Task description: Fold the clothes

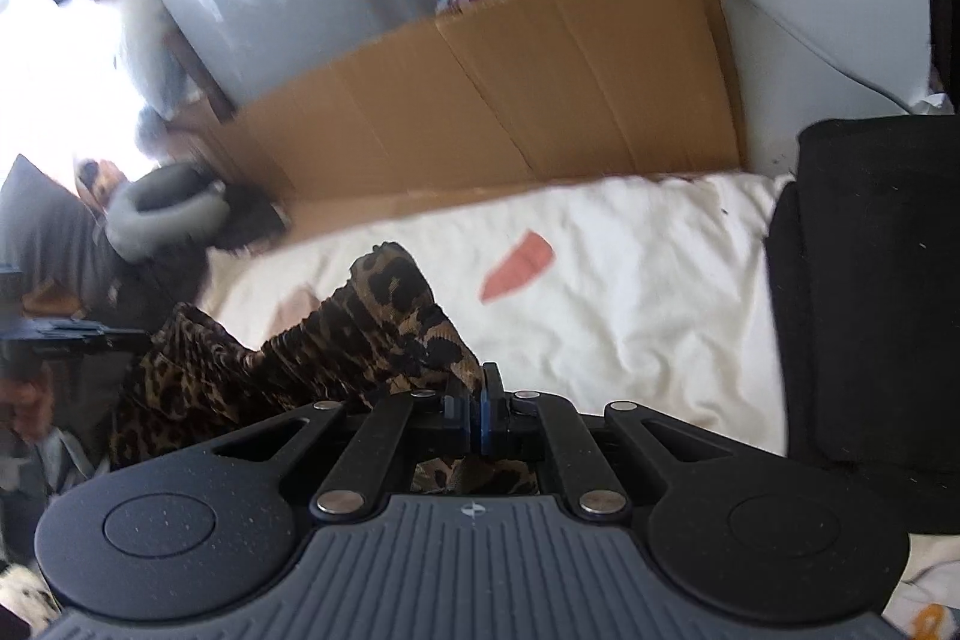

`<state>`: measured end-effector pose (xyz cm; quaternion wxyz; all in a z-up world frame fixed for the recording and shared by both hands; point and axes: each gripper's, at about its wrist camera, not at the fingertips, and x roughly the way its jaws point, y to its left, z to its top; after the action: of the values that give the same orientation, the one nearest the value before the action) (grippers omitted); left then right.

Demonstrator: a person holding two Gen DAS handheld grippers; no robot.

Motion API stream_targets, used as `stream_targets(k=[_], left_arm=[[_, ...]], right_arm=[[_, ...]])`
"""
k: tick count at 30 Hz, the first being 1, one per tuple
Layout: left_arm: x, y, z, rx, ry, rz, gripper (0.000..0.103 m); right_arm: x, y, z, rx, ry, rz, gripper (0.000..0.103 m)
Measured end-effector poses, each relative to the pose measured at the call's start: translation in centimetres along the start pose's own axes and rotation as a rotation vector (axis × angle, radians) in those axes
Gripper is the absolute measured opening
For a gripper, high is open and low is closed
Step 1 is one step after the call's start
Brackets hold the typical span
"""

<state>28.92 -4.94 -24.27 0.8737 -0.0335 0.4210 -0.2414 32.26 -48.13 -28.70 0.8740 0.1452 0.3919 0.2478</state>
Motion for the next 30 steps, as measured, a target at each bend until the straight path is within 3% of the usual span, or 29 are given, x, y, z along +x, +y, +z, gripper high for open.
stream_targets(k=[3, 12, 16, 19, 20, 22, 24, 29, 30], left_arm=[[1.6, 1.1, -0.1, -0.004, 0.028, 0.020, 0.001], [10.7, 4.0, -3.2, -0.012, 0.192, 0.034, 0.001], [11.9, 3.3, -4.0, 0.026, 0.231, 0.012, 0.002], [11.0, 3.9, -3.6, -0.014, 0.212, -0.009, 0.004], [10.7, 4.3, -3.3, -0.036, 0.200, -0.015, 0.004], [10.0, 5.2, -2.8, -0.084, 0.171, -0.029, 0.006], [9.8, 5.9, -2.4, -0.136, 0.151, -0.040, 0.007], [11.9, 6.4, -2.1, -0.205, 0.161, -0.081, 0.028], [12.4, 6.5, -2.1, -0.227, 0.164, -0.091, 0.029]], right_arm=[[1.9, 0.5, 0.4, -0.042, 0.018, -0.015, 0.001], [9.8, -1.3, -1.6, -0.121, 0.216, -0.126, 0.002], [10.6, -1.6, -2.5, -0.150, 0.285, -0.148, 0.002], [10.0, -1.5, -2.5, -0.143, 0.304, -0.143, 0.005], [9.5, -1.5, -2.2, -0.123, 0.294, -0.126, 0.007], [8.4, -1.8, -1.3, -0.080, 0.257, -0.095, 0.020], [7.7, -2.2, -0.2, -0.033, 0.210, -0.080, 0.043], [8.9, -3.3, 1.3, 0.067, 0.191, -0.068, 0.045], [9.6, -3.5, 1.4, 0.081, 0.196, -0.069, 0.045]])
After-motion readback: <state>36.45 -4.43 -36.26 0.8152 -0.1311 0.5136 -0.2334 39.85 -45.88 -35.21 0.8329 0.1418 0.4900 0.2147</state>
